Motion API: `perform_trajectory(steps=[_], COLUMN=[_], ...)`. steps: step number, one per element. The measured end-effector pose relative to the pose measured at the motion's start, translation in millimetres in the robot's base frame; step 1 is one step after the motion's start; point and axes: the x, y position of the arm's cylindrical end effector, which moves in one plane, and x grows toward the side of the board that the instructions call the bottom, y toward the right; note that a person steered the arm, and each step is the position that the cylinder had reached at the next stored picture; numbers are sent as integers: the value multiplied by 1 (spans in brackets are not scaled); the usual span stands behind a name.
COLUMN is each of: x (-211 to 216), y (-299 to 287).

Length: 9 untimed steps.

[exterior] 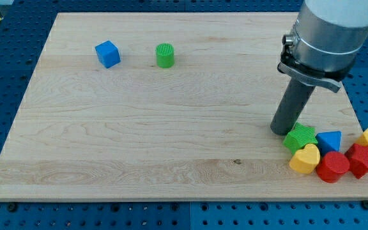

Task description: Push the green star into the yellow heart

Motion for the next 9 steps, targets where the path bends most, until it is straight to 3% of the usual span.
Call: perform_trajectory(steps=[3,5,9], x=[22,-18,6], y=[-1,6,8])
